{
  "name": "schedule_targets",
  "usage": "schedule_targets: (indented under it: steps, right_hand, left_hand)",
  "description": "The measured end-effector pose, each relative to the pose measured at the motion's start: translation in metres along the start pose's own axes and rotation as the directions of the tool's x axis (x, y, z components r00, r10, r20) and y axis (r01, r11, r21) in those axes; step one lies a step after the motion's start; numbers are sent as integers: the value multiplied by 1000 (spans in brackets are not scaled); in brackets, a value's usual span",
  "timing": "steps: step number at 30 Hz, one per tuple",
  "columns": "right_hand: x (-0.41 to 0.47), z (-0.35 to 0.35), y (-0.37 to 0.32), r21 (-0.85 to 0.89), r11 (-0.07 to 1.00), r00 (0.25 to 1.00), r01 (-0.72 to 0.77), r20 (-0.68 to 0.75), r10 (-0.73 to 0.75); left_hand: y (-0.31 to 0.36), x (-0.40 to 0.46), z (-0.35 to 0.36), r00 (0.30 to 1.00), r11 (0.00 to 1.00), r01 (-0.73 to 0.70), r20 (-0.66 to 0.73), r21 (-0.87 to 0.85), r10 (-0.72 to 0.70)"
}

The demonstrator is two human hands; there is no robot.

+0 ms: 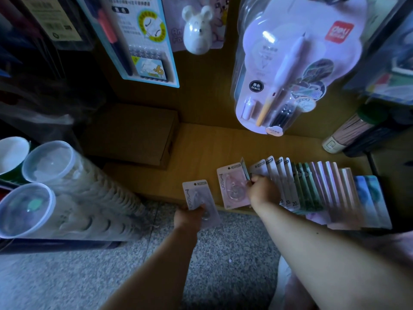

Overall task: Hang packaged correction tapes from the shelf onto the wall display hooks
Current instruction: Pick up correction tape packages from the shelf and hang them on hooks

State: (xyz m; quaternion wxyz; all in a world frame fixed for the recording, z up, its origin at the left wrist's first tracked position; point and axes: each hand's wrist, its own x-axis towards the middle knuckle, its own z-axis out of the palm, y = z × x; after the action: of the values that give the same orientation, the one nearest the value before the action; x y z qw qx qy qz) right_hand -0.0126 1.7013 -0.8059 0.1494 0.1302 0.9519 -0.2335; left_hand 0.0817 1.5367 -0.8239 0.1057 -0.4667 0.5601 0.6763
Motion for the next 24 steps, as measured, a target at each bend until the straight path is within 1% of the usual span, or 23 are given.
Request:
schedule_targets:
  steps: [2, 5, 10, 12, 14, 18, 20, 24]
  right_hand:
    - [-1, 0, 0, -6, 1000, 1000, 1, 1, -1]
    - [-3, 0, 0, -18, 1000, 1000, 11, -10, -11]
    - [-1, -3, 4, 20, 1000, 1000, 7, -1, -7]
    - [0, -6, 5, 34, 999, 1000, -4, 6, 3]
    - [0, -9, 6, 12, 1000, 1000, -9, 8, 9]
    - [0, -14, 7, 8, 1000, 1000, -8, -2, 8]
    - [0, -15, 7, 28, 1000, 1000, 0, -8, 1]
    - [-3, -19, 2, 101, 995, 1000, 16, -11, -15]
  left_hand:
    - [0, 1, 4, 999, 999, 34, -9, 2, -34]
    - [-5, 9, 14, 995, 999, 49, 84, 14, -50]
    - [-11, 9, 31, 969, 989, 102, 235, -110, -74]
    - [-11, 12, 33, 957, 981, 134, 274, -138, -92]
    - [-9, 12, 34, 948, 969, 168, 298, -181, -108]
    - [-5, 14, 34, 922, 931, 198, 382, -306, -70]
    - [-3, 14, 32, 912, 915, 208, 406, -347, -54]
    - [1, 14, 30, 918, 917, 188, 394, -351, -38]
